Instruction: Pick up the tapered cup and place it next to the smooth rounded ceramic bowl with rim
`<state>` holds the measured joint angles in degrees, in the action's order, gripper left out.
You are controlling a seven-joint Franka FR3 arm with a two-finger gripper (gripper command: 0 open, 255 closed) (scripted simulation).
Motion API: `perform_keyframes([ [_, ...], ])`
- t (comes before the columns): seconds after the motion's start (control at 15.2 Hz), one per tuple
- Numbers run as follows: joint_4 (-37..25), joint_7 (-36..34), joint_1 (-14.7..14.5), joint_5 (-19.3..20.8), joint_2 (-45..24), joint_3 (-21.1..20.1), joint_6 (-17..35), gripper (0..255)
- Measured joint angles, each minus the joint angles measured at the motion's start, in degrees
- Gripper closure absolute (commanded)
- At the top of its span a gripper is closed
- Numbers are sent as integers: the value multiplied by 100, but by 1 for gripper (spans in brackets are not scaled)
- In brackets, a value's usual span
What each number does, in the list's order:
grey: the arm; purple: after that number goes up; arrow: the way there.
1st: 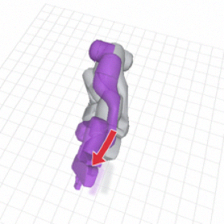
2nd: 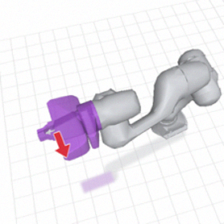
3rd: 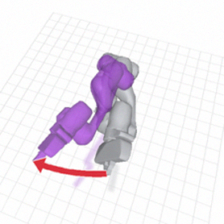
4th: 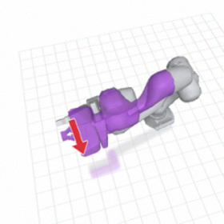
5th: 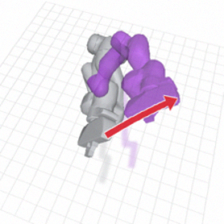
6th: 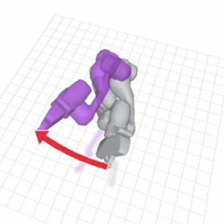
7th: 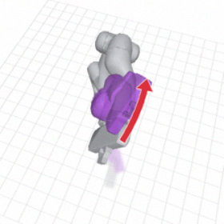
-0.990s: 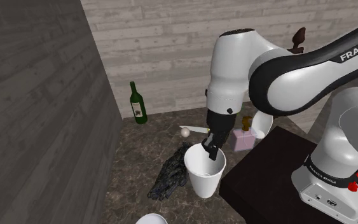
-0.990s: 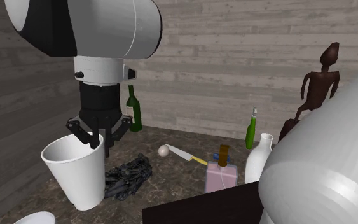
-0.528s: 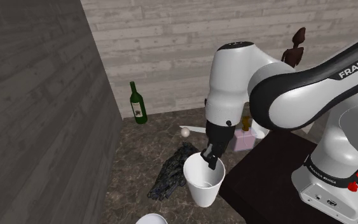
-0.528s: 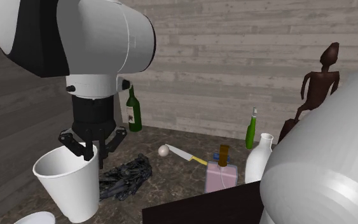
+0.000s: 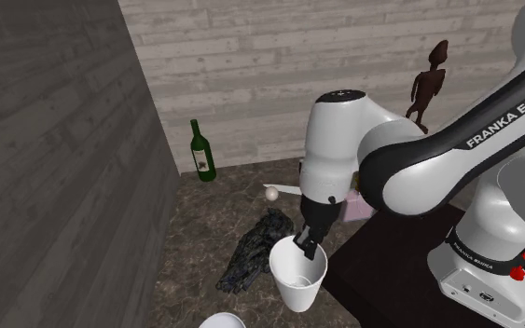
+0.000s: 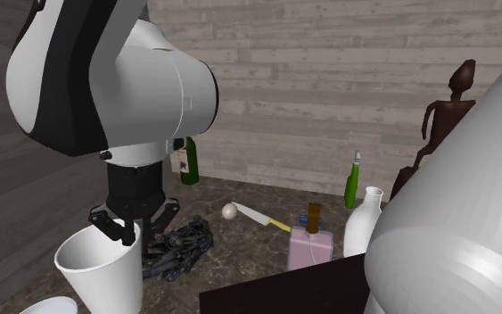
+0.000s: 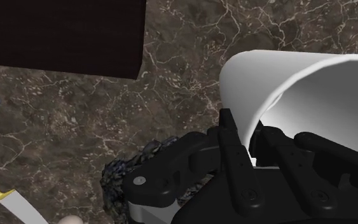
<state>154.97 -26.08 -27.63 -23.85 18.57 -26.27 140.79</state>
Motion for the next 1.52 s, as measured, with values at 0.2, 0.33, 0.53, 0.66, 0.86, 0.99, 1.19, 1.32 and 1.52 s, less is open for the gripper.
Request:
perform_keyframes([
  [0.2, 97, 50, 11, -23, -243, -39, 333, 255],
  [0.33, 125, 58, 24, -17, -418, -71, 533, 255],
  [0.53, 193, 73, 29, -24, -677, -120, 857, 255],
  [0.66, 226, 82, 42, -9, -869, -147, 1079, 255],
  [0.86, 258, 74, 63, 34, -1166, -185, 1402, 255],
  [0.99, 260, 39, 81, 100, -1415, -214, 1650, 255],
  [1.19, 268, 2, 107, 206, -1722, -224, 1958, 255],
  [1.32, 274, -42, 114, 293, -1935, -223, 2171, 255],
  [1.52, 290, -118, 110, 457, -2269, -184, 2506, 255],
])
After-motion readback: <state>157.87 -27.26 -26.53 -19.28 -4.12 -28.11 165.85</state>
